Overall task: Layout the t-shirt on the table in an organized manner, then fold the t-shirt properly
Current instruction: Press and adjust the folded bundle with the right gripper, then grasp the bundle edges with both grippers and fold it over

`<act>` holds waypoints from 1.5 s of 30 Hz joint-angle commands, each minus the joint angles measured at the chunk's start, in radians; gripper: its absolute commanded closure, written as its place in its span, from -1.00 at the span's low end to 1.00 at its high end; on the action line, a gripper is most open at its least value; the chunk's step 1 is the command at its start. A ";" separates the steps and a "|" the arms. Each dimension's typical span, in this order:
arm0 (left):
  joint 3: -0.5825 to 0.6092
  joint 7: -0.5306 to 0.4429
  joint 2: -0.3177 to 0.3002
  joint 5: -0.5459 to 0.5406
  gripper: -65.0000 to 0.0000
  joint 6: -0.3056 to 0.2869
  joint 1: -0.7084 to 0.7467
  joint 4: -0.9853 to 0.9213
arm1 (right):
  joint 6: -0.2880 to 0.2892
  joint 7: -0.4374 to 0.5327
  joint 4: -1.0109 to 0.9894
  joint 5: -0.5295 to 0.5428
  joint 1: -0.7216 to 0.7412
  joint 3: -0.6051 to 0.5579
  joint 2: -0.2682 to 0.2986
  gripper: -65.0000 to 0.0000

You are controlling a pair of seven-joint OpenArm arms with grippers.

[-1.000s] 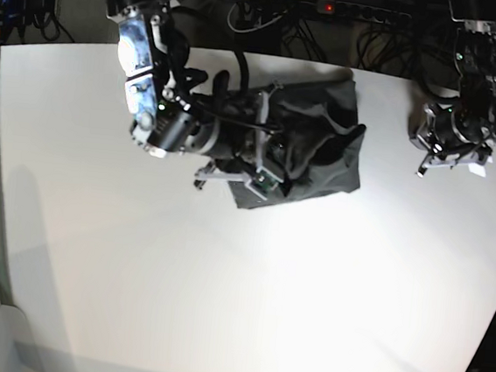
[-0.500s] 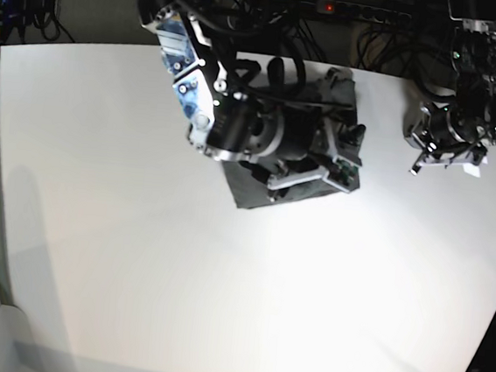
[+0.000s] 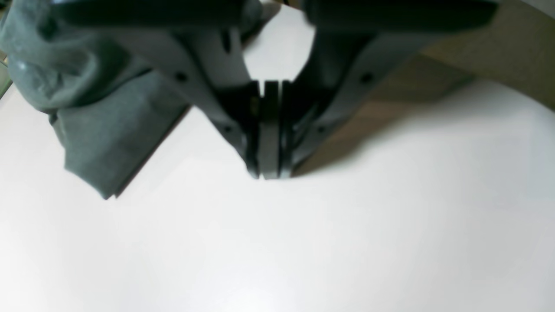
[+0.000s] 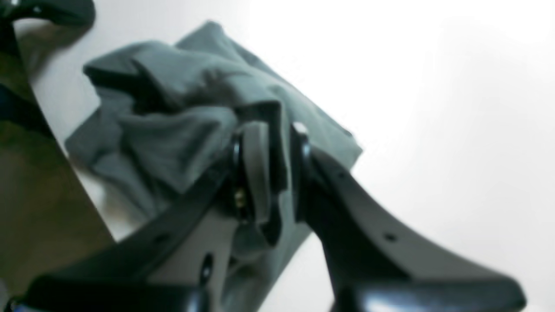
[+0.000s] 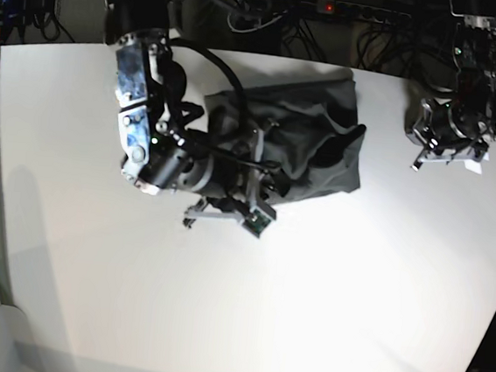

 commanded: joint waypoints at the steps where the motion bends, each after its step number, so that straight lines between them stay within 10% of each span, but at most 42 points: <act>1: -0.003 0.005 -0.013 -0.012 0.98 0.016 -0.001 0.012 | 0.003 0.018 -0.006 0.016 0.012 -0.002 -0.003 0.78; 14: -0.005 0.005 -0.013 -0.007 0.98 0.016 -0.004 0.012 | 0.003 0.143 -0.236 0.019 0.038 -0.036 -0.074 0.78; 26: -0.006 0.005 -0.036 -0.012 0.98 0.016 -0.024 0.012 | 0.003 0.197 -0.324 0.017 0.026 -0.333 -0.113 0.78; 45: -0.134 0.013 -0.085 -0.013 0.98 -0.024 -0.026 0.007 | 0.003 0.199 0.035 0.016 -0.140 -0.355 0.006 0.78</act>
